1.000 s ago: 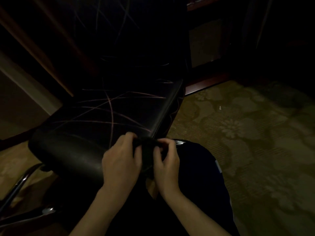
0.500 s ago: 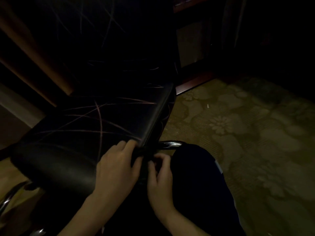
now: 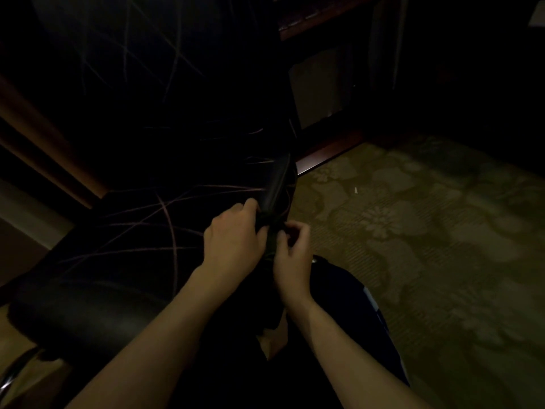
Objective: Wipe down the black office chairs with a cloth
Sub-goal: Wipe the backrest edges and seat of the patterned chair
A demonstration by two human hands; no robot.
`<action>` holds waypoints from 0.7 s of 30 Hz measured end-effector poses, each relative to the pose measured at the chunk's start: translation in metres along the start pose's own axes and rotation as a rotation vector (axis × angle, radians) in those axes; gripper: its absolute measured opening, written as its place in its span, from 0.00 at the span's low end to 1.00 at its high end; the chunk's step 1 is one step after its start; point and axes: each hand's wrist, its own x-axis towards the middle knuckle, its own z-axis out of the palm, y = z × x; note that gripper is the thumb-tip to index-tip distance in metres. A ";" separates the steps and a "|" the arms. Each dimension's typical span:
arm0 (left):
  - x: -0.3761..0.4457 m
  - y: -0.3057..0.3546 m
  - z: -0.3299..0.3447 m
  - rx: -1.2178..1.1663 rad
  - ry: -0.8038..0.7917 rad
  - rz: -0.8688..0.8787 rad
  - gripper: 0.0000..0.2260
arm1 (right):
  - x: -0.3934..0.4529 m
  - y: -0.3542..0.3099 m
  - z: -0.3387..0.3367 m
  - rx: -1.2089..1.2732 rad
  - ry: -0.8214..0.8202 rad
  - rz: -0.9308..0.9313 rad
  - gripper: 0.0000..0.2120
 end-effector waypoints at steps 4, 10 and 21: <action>-0.020 -0.002 -0.006 0.043 -0.059 0.046 0.10 | -0.026 0.011 -0.012 -0.010 -0.096 0.002 0.11; 0.008 0.004 0.002 0.034 -0.040 0.014 0.10 | 0.013 0.008 -0.012 0.004 -0.107 -0.056 0.06; 0.104 0.020 0.039 0.101 0.021 0.053 0.11 | 0.126 0.019 0.006 -0.002 -0.018 -0.044 0.05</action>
